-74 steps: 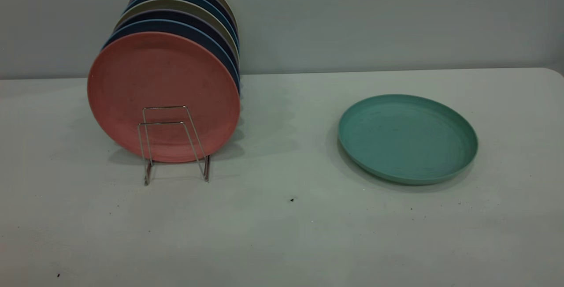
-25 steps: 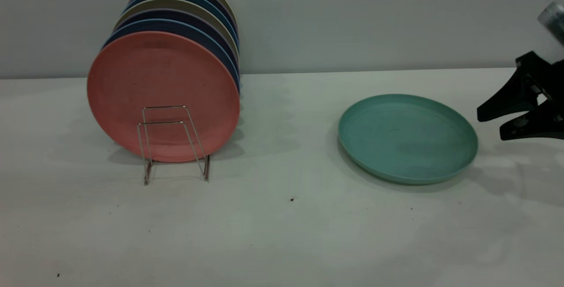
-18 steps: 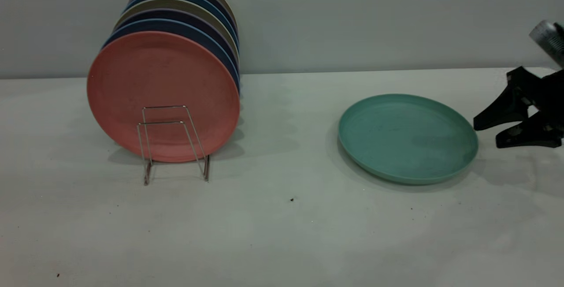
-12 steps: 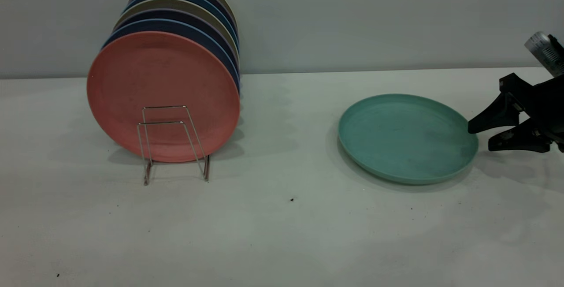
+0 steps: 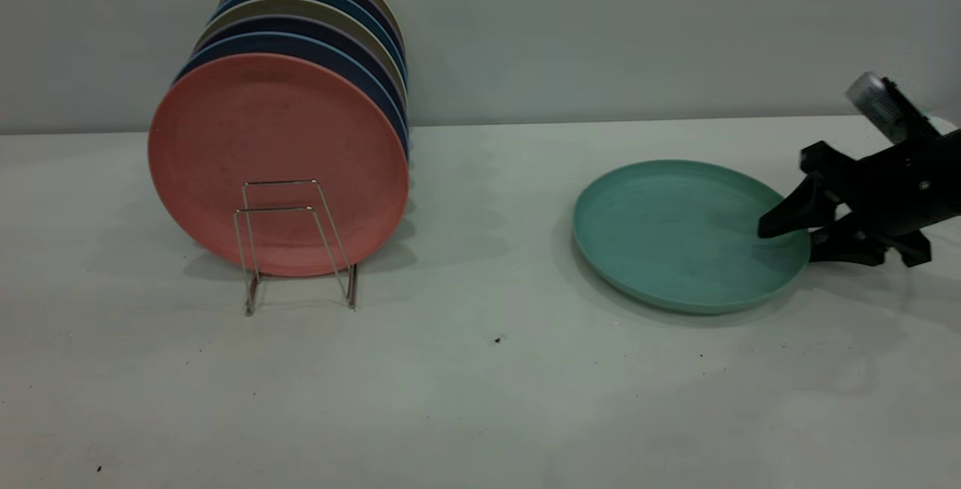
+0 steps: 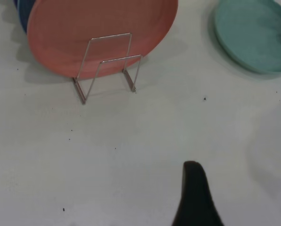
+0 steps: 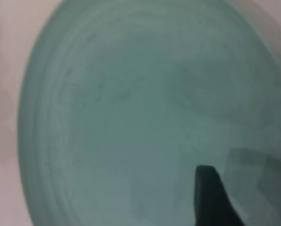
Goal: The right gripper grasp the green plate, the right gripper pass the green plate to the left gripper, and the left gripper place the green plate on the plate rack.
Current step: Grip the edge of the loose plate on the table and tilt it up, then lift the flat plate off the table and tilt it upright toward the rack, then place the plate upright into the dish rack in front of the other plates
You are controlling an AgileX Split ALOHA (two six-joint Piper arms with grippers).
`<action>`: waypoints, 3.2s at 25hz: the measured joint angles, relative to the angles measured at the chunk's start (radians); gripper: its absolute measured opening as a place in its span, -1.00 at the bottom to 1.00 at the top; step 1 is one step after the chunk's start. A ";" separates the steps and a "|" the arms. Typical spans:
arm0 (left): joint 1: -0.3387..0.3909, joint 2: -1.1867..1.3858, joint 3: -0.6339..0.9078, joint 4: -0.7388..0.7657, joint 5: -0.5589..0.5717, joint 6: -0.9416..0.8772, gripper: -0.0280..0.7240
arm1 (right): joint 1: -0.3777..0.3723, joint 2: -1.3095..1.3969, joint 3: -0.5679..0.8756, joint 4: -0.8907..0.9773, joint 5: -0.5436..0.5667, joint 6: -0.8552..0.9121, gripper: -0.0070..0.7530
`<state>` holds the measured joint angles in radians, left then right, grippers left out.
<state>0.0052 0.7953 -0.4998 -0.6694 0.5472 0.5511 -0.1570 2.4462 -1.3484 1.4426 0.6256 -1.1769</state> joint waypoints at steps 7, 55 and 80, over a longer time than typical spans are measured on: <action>0.000 0.000 0.000 -0.021 -0.002 0.000 0.49 | 0.007 0.001 0.000 -0.007 -0.048 0.020 -0.92; 0.000 0.978 -0.214 -0.886 0.124 0.756 0.49 | 0.436 -0.356 0.001 -0.331 0.186 0.141 -0.93; 0.000 0.969 -0.245 -0.770 0.089 0.866 -0.57 | 0.384 -0.358 0.005 -0.288 0.231 0.102 0.51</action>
<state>0.0052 1.7644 -0.7448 -1.4396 0.6360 1.4171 0.2275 2.0885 -1.3439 1.1545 0.8563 -1.0751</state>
